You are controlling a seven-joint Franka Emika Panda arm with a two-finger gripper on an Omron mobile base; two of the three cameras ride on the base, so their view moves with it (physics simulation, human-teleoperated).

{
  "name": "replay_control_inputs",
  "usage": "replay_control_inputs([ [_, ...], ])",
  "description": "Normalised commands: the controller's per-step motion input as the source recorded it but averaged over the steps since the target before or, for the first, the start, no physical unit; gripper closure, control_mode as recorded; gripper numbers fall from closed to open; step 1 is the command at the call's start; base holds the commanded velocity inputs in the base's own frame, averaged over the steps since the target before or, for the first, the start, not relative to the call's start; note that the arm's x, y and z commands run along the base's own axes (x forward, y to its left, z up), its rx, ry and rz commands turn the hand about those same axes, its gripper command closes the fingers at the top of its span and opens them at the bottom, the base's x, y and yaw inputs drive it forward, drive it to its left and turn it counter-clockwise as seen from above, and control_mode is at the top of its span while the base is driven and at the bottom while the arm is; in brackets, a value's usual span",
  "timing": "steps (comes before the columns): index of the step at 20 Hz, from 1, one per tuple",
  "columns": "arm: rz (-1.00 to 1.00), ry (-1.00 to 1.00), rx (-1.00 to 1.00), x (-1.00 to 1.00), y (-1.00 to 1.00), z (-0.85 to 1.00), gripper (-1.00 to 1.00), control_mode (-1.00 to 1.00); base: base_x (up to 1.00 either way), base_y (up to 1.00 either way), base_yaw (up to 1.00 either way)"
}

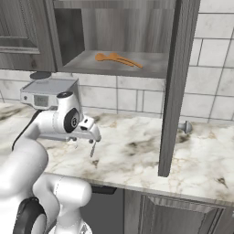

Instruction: Organize the utensils by type. Pick up the wooden spoons from the counter and place them in the open cabinet. Then pick up the metallic utensils from the counter and place them in the open drawer.

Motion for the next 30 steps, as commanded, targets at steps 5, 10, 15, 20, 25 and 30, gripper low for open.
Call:
replay_control_inputs([
  [5, 0.11, 0.03, 0.01, 0.25, 0.00, -0.22, -1.00, -1.00, 0.00, 0.00, 0.00],
  [10, 0.11, 0.01, 0.05, 0.27, 0.00, -0.20, -1.00, -1.00, 0.00, 0.00, 0.00],
  [15, 0.09, 0.00, 0.06, 0.28, 0.00, -0.24, -1.00, -1.00, 0.00, 0.00, 0.00],
  [20, 0.01, 0.00, 0.00, 0.44, 0.02, -0.33, -1.00, -1.00, 0.00, 0.00, 0.00],
  [25, 0.00, 0.01, 0.00, 0.48, 0.00, -0.25, -1.00, -1.00, 0.00, 0.00, 0.00],
  [30, 0.00, 0.00, 0.00, 0.34, 0.00, -0.28, -1.00, -1.00, 0.00, 0.00, 0.00],
])
